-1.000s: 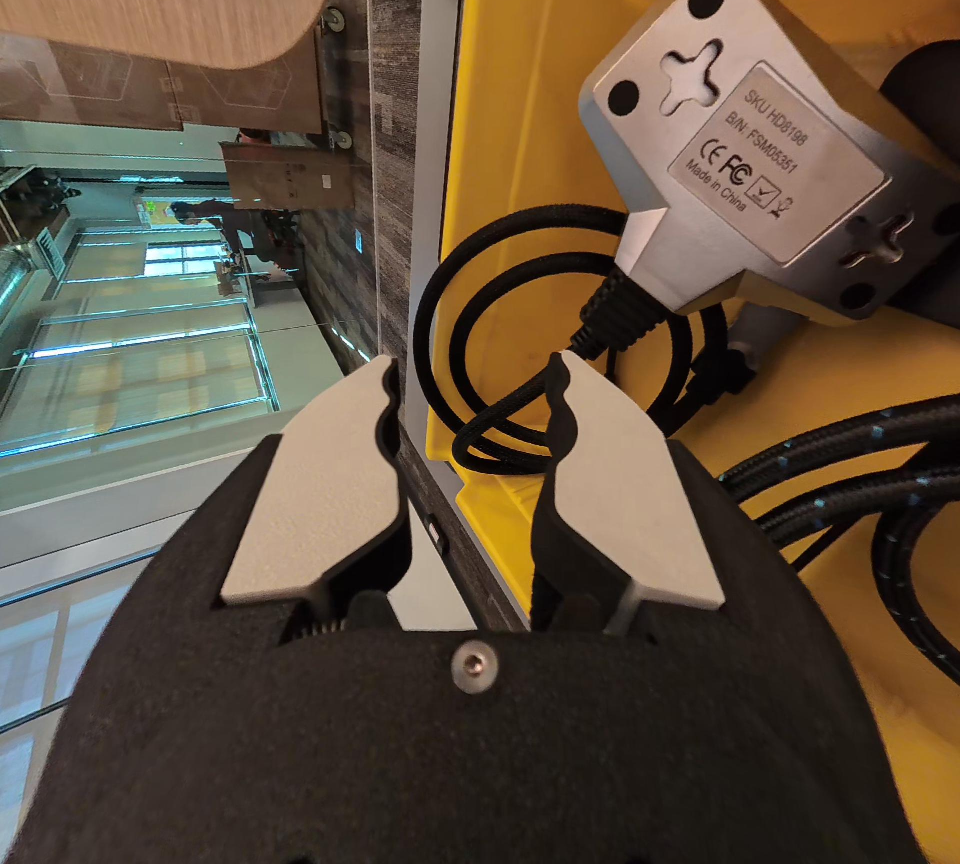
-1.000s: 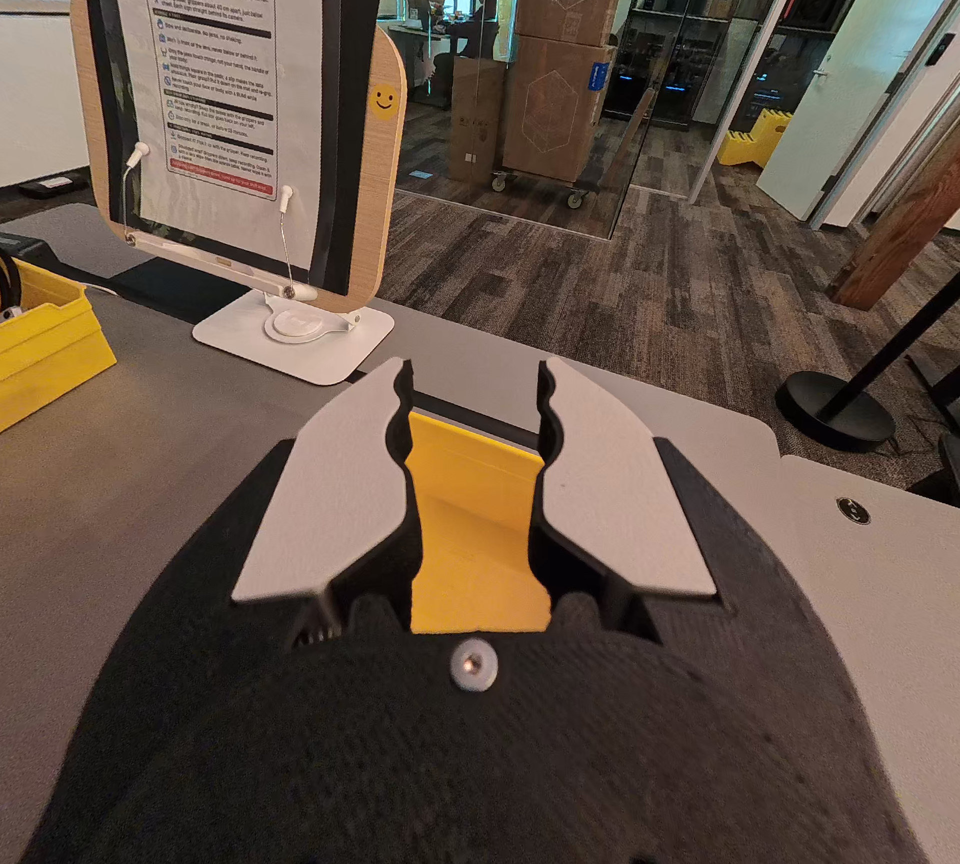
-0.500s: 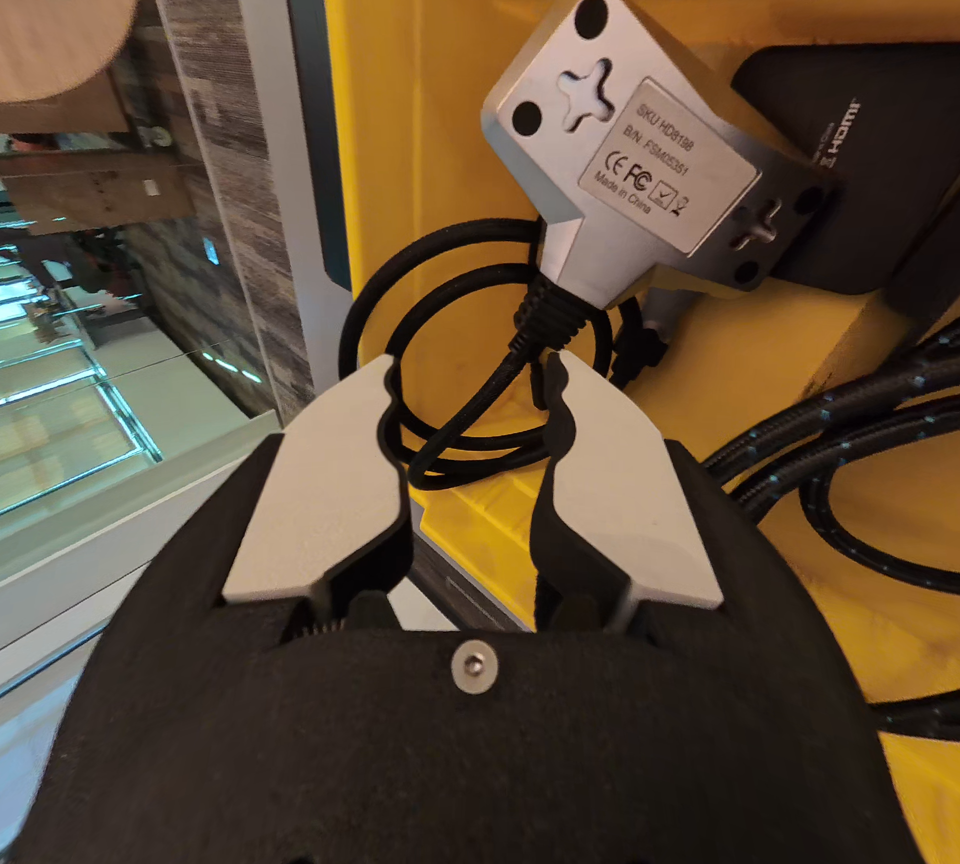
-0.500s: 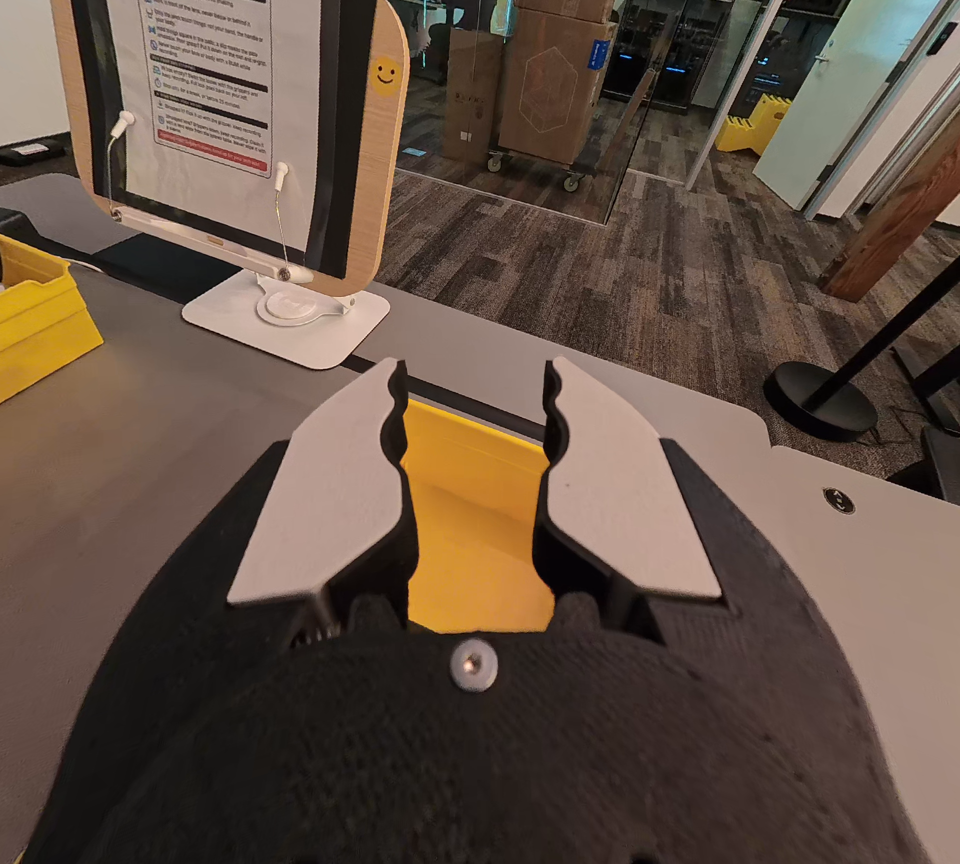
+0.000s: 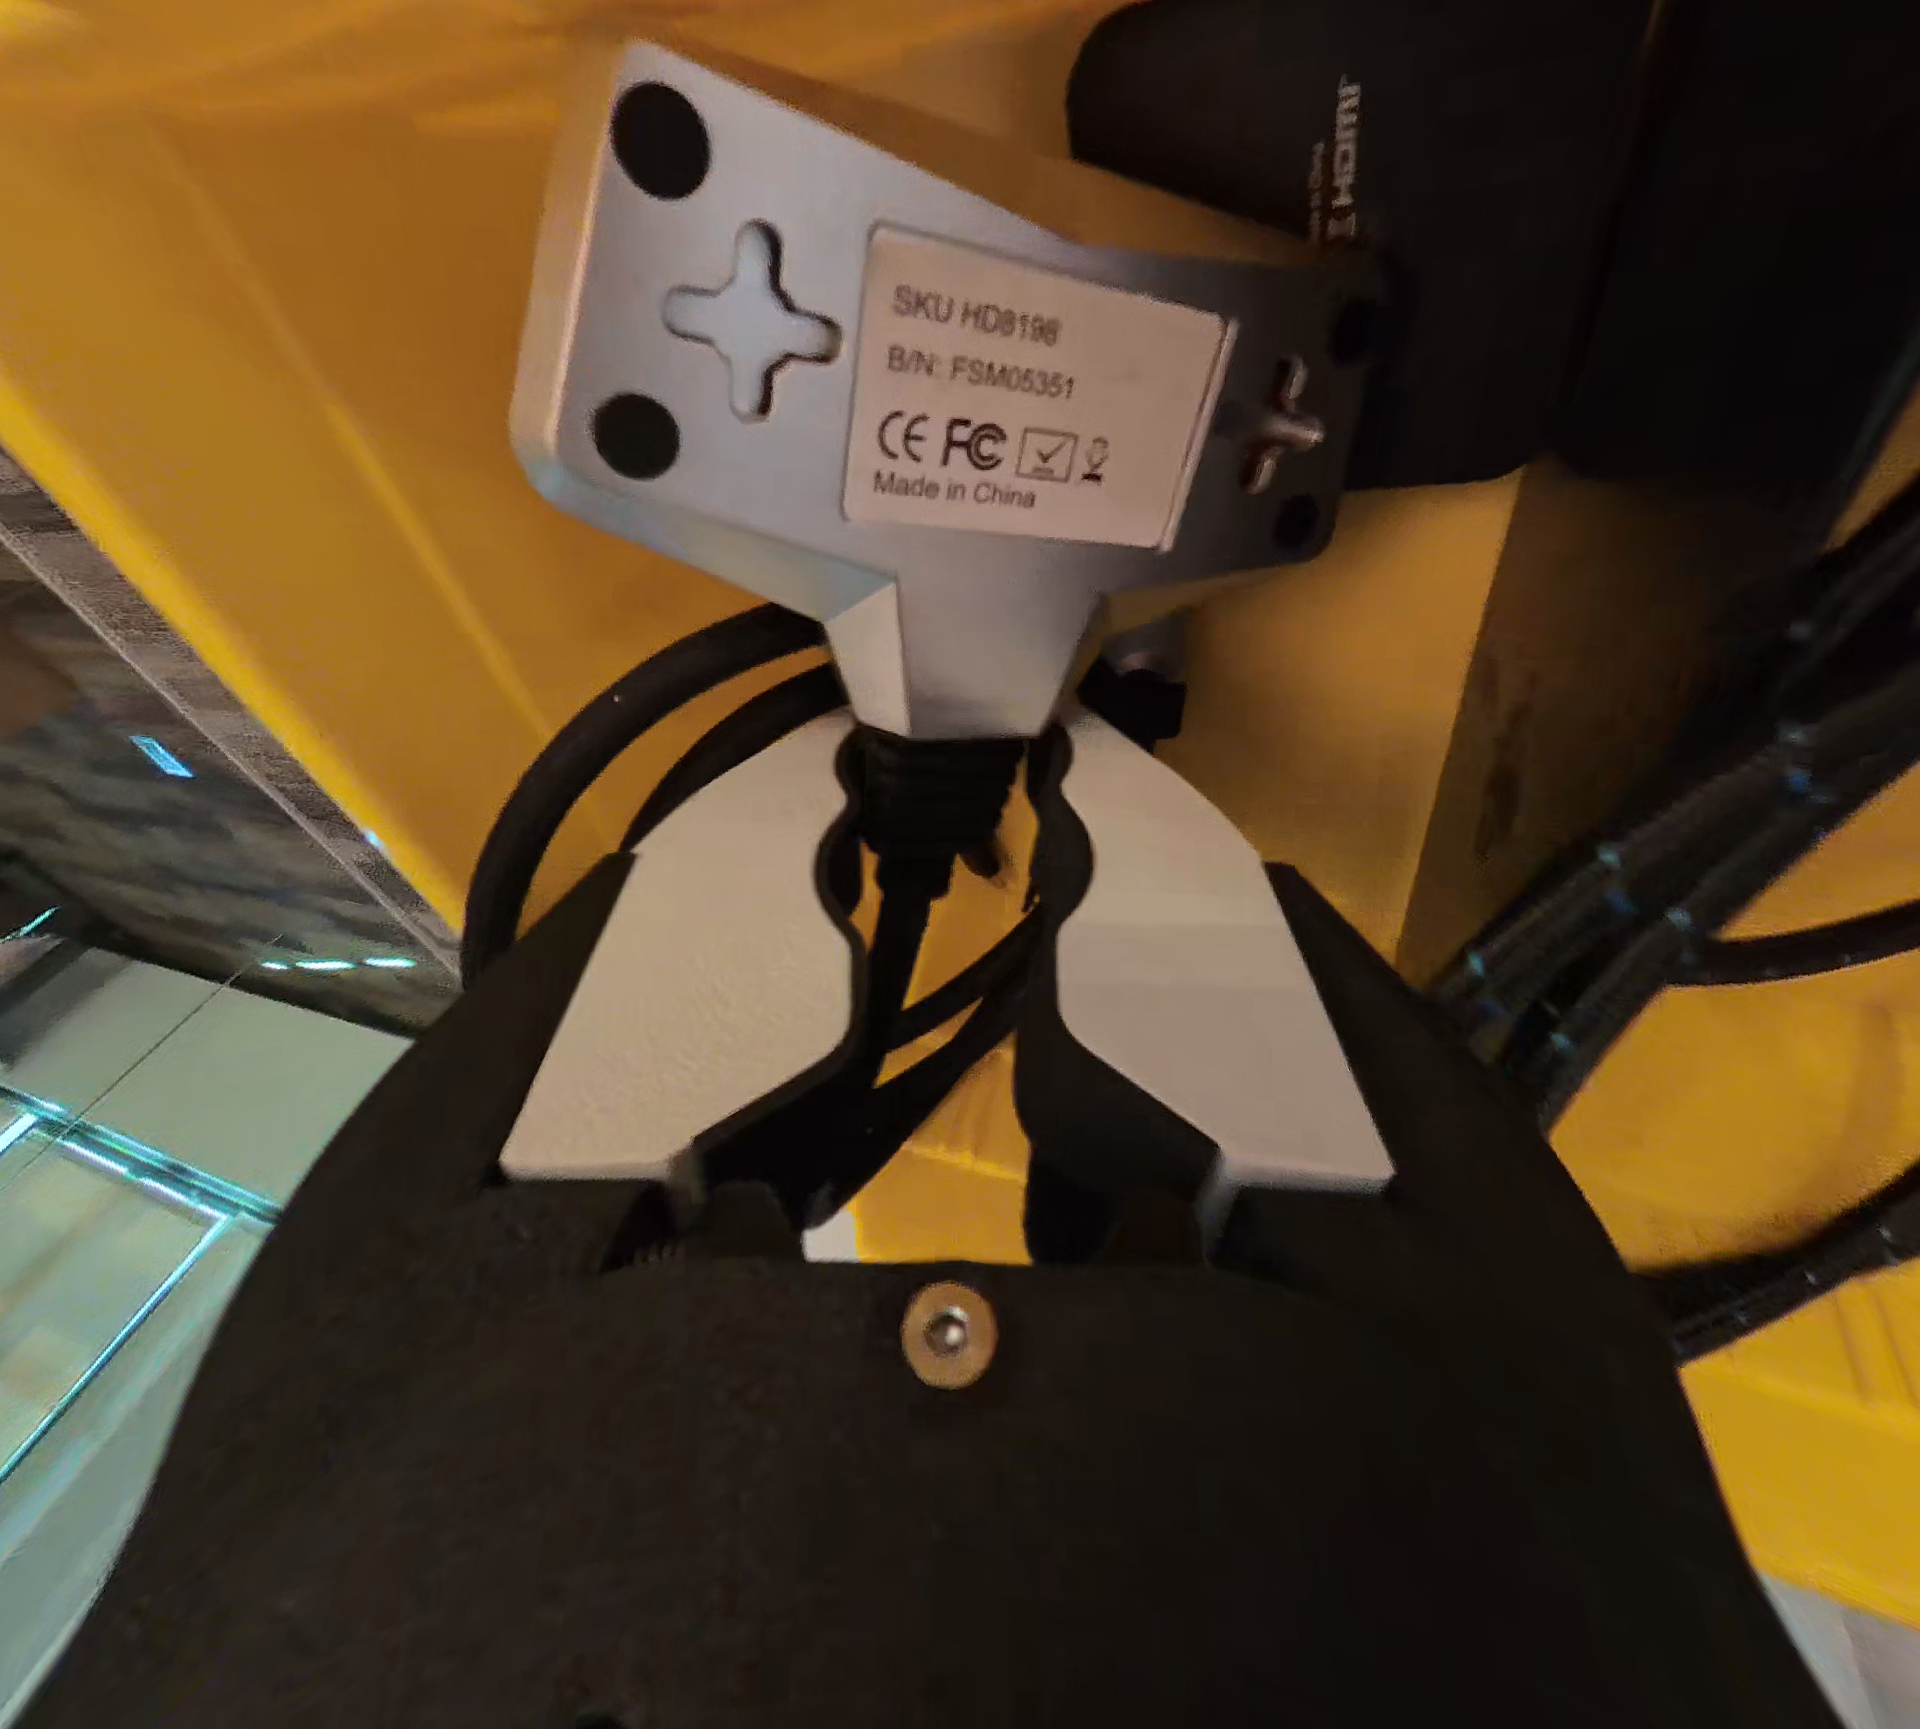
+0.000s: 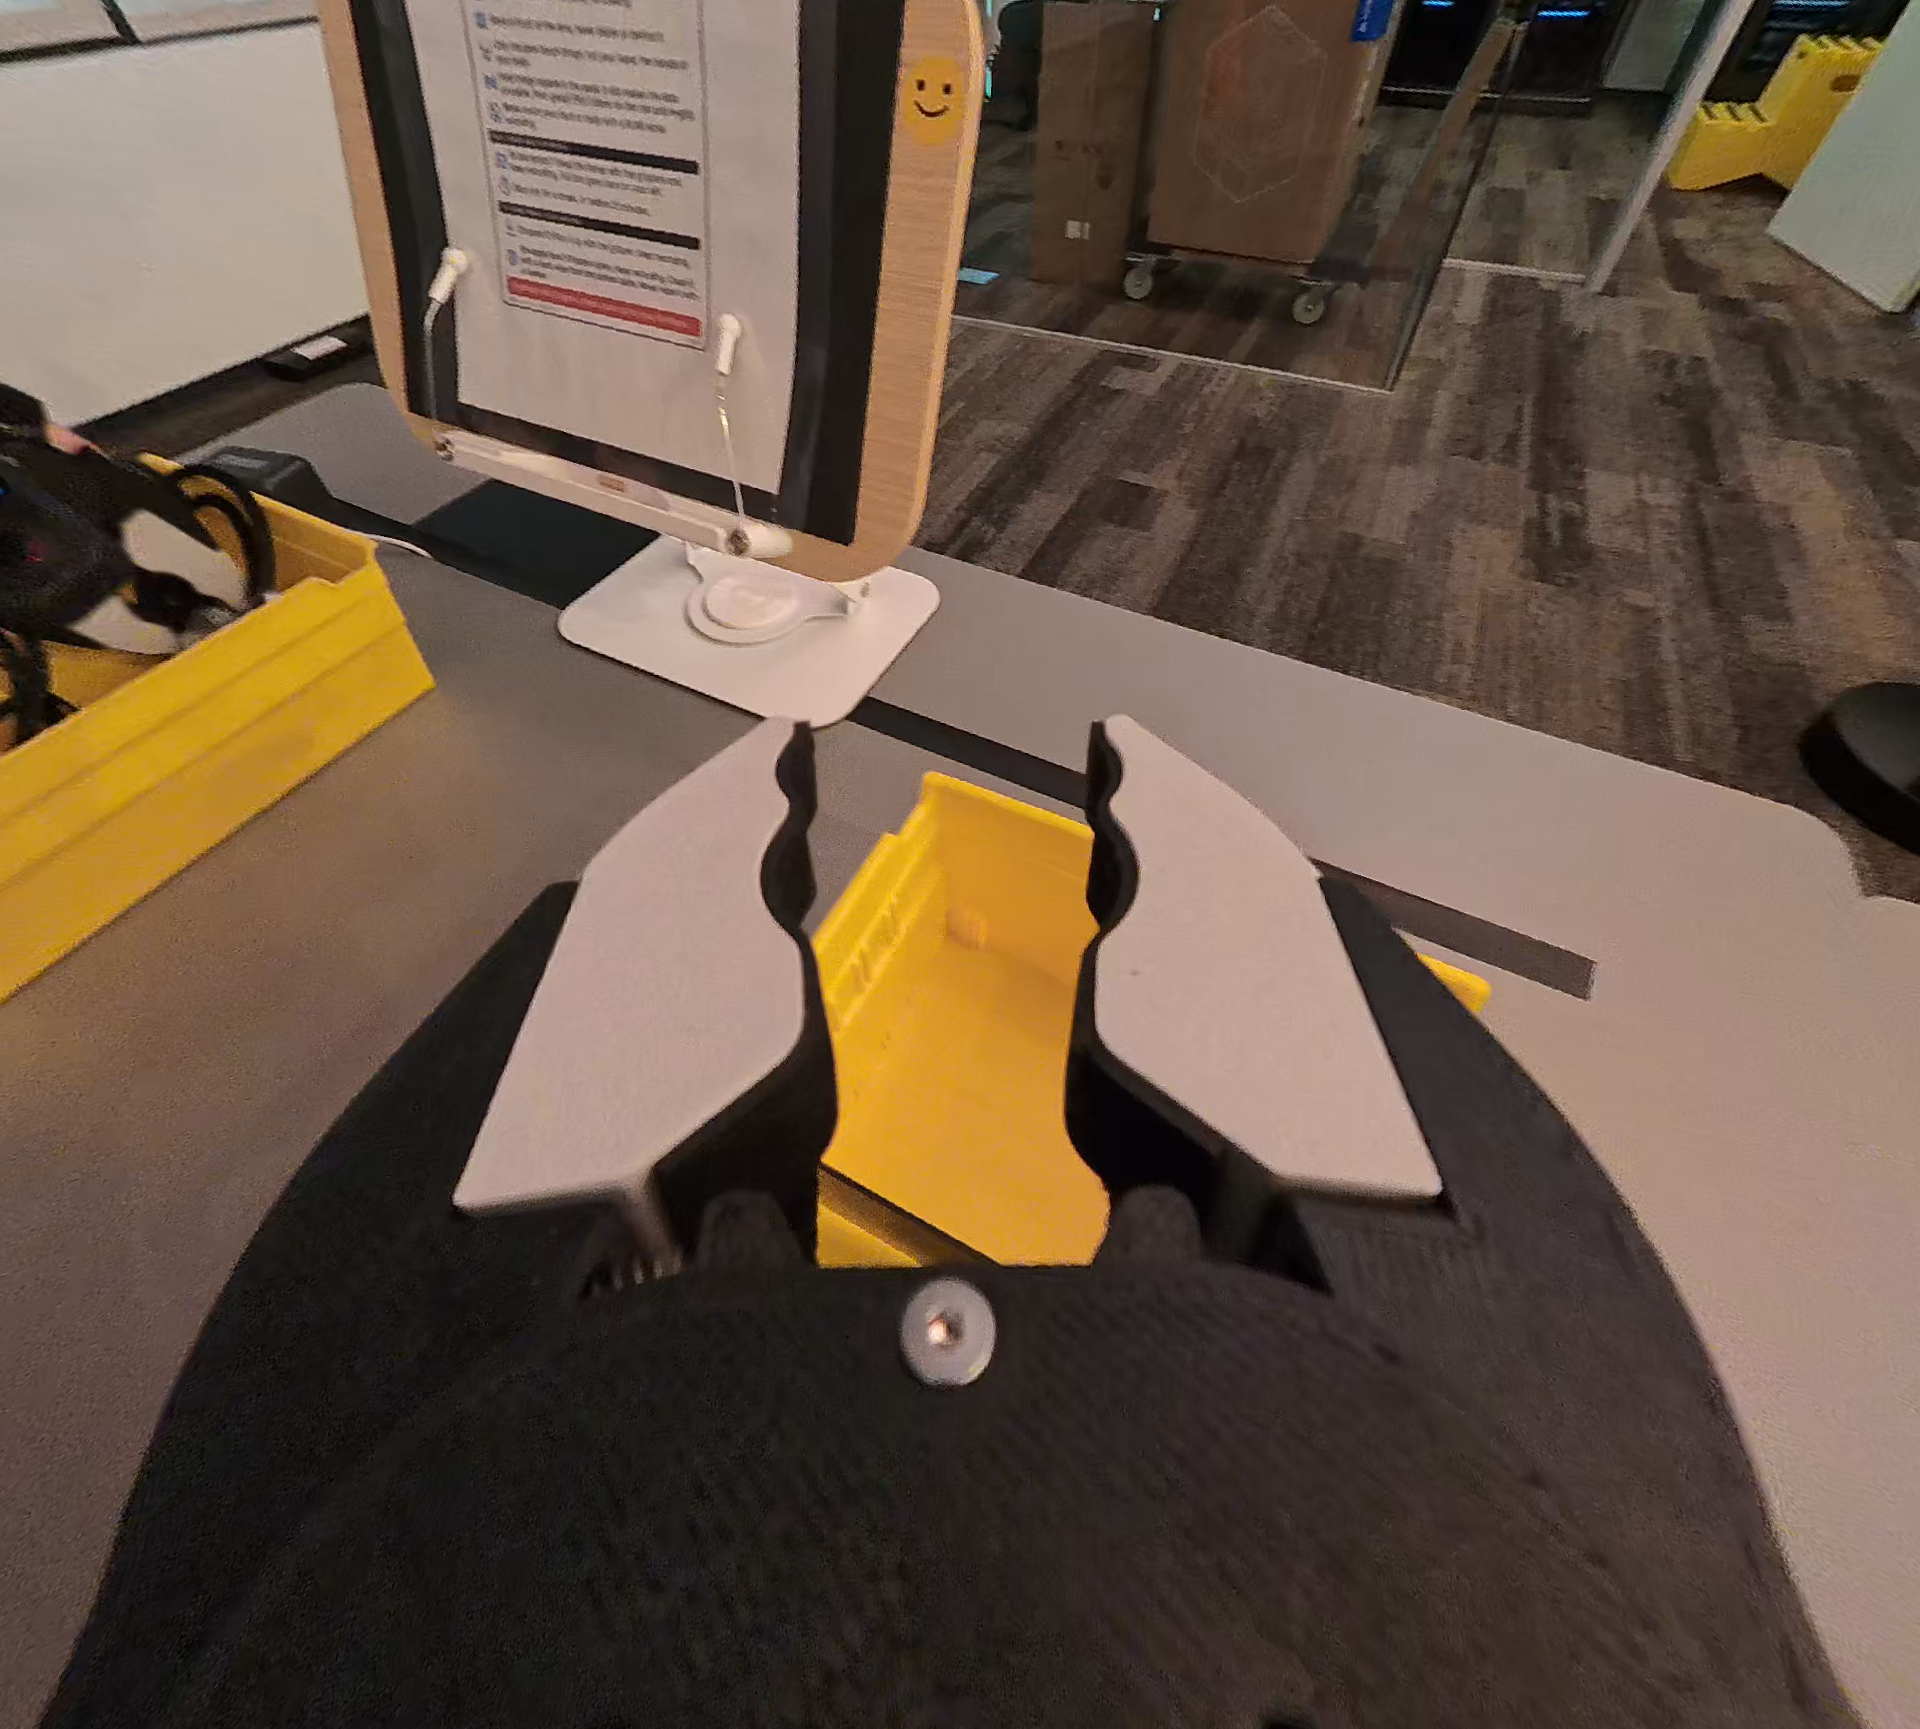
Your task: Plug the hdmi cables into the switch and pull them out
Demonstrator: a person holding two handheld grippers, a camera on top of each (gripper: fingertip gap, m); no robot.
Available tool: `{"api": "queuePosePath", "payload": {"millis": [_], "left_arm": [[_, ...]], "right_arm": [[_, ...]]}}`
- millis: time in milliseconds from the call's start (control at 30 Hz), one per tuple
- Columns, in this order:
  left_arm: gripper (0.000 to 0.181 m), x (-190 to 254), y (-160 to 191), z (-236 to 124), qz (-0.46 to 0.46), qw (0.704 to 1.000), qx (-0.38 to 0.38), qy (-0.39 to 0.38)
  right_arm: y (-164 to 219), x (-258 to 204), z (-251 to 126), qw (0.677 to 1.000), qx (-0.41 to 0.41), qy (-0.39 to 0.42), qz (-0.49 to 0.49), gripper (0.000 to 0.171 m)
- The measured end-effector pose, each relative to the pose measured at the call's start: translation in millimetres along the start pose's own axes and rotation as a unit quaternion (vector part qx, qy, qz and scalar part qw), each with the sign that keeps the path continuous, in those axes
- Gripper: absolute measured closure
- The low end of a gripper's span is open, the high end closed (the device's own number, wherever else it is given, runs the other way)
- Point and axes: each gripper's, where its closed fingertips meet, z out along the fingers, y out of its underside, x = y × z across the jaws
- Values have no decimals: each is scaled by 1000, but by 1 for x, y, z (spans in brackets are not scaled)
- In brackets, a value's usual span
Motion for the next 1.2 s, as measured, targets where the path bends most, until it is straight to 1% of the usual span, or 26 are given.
{"api": "queuePosePath", "payload": {"millis": [33, 167, 367, 500, 633, 733, 867, 933, 1033, 1100, 1200], "left_arm": [[158, -1, -1, 2, 0, 1000, 7, -4], [160, -8, 0, -8, -10, 999, 37, -32], [160, -19, 1, -52, -56, 994, 61, -68], [161, -35, 0, -98, -98, 984, 79, -124], [161, -52, -2, -154, -137, 969, 94, -181], [161, -61, -3, -196, -149, 964, 82, -203], [161, -73, -13, -259, -141, 954, 56, -257], [162, -71, -32, -292, -140, 947, 71, -281], [161, -54, -77, -333, -125, 943, 106, -288], [161, -39, -112, -348, -111, 946, 126, -276], [161, -18, -166, -357, -84, 950, 160, -254]], "right_arm": [[-1, -4, 2, 1000, 2, -8, 4, 120], [5, -12, 9, 1000, -13, -19, -7, 120], [16, -19, 22, 998, -31, -51, -10, 120], [14, -25, 18, 997, -25, -72, -15, 120], [-1, -34, 3, 995, 15, -100, -5, 121], [-6, -38, -8, 992, 34, -123, 17, 121], [-7, -31, -16, 991, 41, -121, 32, 121], [-11, -28, -20, 991, 50, -119, 29, 121], [-19, -30, -29, 987, 67, -137, 39, 121], [-21, -27, -34, 986, 78, -142, 47, 121], [-17, -17, -37, 986, 73, -137, 68, 121]]}}
